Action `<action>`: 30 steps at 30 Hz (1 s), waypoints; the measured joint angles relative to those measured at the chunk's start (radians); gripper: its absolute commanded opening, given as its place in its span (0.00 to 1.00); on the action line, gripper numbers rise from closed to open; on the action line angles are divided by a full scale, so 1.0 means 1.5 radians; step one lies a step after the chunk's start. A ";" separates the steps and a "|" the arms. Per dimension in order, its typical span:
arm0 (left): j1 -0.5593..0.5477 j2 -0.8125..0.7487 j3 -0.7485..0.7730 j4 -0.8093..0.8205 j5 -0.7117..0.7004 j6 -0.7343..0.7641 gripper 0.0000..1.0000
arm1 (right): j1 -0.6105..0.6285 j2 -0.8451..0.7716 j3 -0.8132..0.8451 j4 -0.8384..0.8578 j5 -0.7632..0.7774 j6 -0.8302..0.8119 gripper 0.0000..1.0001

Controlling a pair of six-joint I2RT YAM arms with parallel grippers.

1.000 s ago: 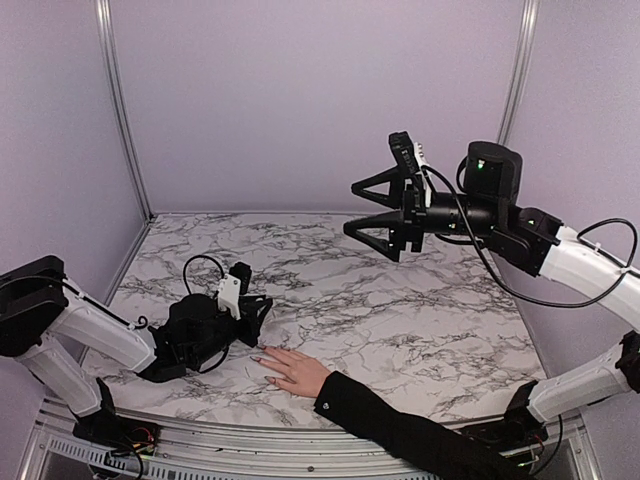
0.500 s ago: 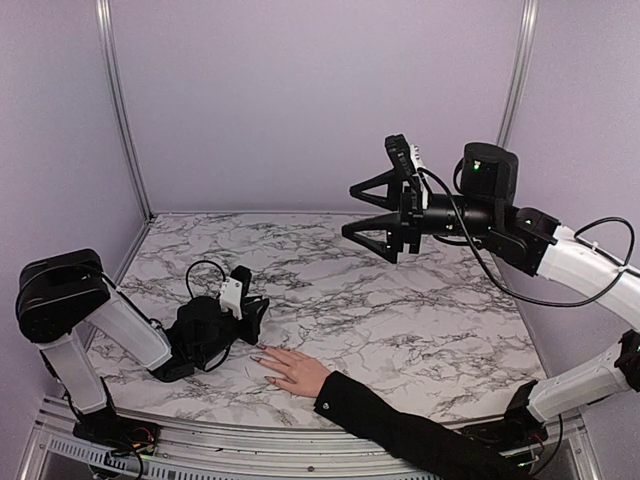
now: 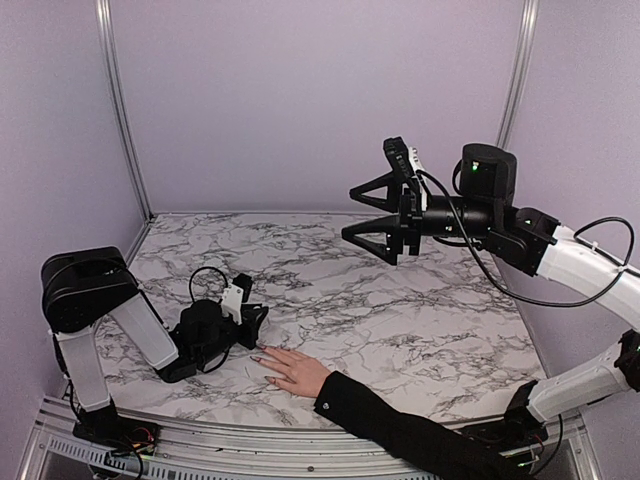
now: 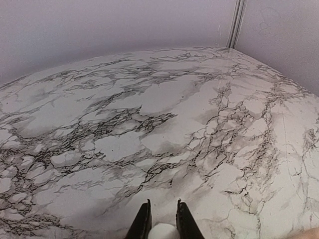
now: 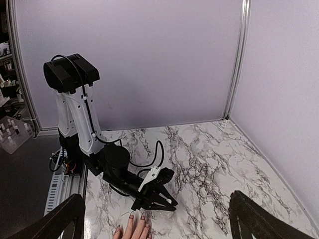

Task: Paint the nails
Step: Place the nail polish bottle at the center of the board, then reset both arms

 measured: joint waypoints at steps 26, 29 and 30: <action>0.003 -0.197 -0.012 -0.136 0.028 0.013 0.85 | -0.001 0.000 0.000 -0.002 0.014 -0.006 0.99; 0.010 -0.275 0.021 -0.237 0.030 0.009 0.95 | -0.009 0.001 0.001 -0.002 0.029 0.008 0.98; 0.014 -0.301 0.039 -0.277 0.033 0.005 0.98 | -0.015 0.002 0.002 -0.002 0.033 0.014 0.99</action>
